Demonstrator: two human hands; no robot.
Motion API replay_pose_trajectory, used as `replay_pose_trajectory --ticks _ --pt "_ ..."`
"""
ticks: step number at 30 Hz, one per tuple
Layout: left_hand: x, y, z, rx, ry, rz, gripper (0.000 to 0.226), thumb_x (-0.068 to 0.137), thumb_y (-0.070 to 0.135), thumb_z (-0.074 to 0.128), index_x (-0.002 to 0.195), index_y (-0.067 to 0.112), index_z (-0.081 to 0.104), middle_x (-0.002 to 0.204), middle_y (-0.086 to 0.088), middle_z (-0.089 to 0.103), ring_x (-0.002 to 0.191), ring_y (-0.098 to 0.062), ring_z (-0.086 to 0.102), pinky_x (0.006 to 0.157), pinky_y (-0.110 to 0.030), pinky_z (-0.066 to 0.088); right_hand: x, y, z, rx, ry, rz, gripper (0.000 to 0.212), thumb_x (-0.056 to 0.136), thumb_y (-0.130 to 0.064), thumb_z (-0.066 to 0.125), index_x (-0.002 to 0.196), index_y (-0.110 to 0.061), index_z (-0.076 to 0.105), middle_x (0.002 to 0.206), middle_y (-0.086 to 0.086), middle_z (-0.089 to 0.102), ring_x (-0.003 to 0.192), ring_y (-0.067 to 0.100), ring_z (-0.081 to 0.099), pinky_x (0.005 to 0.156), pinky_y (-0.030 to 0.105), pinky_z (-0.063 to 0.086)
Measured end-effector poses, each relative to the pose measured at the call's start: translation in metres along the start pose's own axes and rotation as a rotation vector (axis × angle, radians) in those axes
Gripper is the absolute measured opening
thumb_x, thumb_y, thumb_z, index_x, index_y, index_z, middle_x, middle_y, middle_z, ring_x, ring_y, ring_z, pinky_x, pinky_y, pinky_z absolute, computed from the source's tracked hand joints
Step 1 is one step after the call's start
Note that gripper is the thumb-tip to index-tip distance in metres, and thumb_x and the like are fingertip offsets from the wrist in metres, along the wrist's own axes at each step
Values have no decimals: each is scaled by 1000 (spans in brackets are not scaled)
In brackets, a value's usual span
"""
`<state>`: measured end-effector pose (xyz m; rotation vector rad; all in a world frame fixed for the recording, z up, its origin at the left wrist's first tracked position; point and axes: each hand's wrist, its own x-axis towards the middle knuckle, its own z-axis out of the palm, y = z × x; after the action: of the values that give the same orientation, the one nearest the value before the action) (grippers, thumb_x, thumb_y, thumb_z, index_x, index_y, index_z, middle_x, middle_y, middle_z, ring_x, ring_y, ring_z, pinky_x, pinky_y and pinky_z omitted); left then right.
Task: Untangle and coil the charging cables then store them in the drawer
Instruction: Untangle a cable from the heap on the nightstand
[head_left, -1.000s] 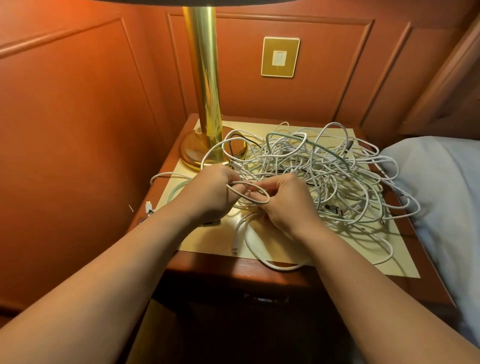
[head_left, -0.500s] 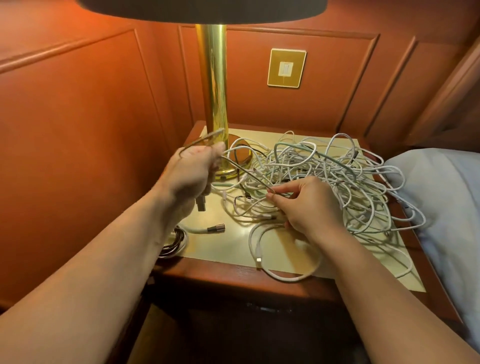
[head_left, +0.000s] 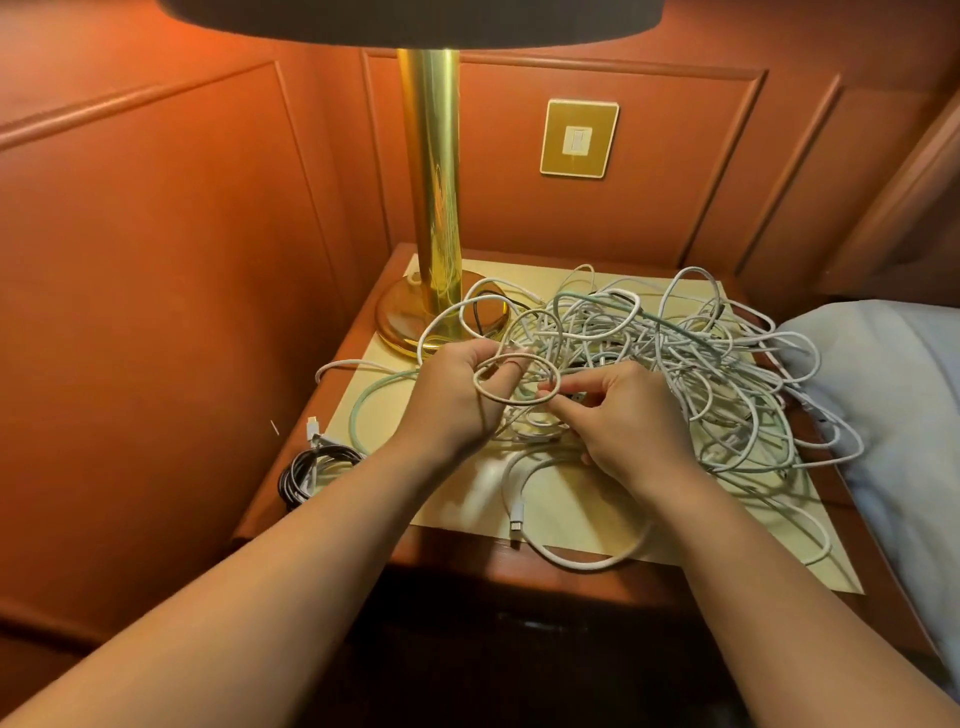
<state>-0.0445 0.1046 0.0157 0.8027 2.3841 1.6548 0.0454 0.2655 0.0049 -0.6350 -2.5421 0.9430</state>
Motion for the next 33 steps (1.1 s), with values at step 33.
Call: replay_pose_trajectory --ticks 33 --pt "11 36 -19 -409 219 52 20 100 10 63 106 -9 68 93 -4 70 81 -4 66 75 -17 53 -5 5 -14 -184 82 -10 19 86 -56 78 99 -43 81 72 -16 65 72 13 65 56 27 46"
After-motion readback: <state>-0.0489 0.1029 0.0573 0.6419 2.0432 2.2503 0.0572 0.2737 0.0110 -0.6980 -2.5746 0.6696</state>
